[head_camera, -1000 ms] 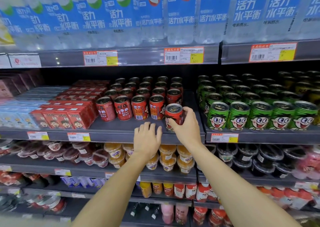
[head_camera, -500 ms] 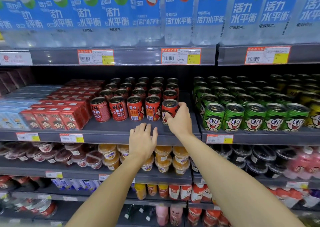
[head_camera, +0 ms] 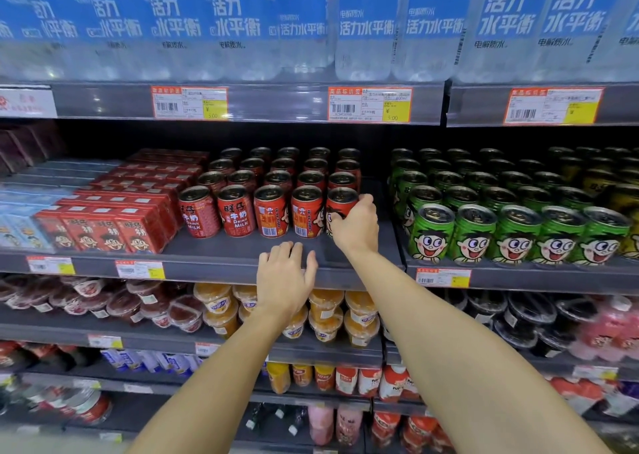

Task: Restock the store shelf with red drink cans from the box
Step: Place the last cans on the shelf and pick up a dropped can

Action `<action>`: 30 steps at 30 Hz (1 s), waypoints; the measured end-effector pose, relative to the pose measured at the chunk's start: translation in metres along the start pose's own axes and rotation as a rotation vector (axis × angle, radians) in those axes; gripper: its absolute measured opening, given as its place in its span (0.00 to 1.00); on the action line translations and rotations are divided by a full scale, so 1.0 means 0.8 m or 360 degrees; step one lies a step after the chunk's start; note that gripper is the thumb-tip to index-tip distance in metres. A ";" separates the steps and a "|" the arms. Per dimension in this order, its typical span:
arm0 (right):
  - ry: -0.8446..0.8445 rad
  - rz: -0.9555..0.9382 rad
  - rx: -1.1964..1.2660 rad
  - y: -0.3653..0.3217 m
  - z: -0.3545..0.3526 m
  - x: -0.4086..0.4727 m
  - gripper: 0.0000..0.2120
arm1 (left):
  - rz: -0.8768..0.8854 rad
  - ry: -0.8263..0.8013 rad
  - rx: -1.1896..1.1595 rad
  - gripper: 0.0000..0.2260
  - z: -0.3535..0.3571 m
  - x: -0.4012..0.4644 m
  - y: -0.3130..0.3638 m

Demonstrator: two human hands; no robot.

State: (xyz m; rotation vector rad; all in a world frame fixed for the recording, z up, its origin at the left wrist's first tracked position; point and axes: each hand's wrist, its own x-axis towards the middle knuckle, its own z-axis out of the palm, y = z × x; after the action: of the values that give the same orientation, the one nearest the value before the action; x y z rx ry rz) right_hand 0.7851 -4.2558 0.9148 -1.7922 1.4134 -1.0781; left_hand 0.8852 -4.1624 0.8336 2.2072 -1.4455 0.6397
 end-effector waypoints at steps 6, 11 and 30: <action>-0.0016 0.0026 -0.0028 -0.001 0.006 0.009 0.28 | -0.0019 -0.0050 -0.0053 0.20 -0.004 0.002 0.000; -0.0052 0.0052 -0.0069 -0.003 0.002 0.014 0.29 | -0.0025 -0.0106 -0.0078 0.21 -0.008 0.002 0.000; -0.0504 -0.0588 -0.1165 0.050 -0.016 -0.080 0.22 | -0.0018 -0.0096 -0.0069 0.22 -0.005 -0.001 0.002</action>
State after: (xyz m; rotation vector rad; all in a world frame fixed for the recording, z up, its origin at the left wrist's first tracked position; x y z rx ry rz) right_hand 0.7483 -4.2037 0.8728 -2.6821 1.4043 -0.3966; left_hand 0.8828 -4.1602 0.8360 2.2171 -1.4613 0.5376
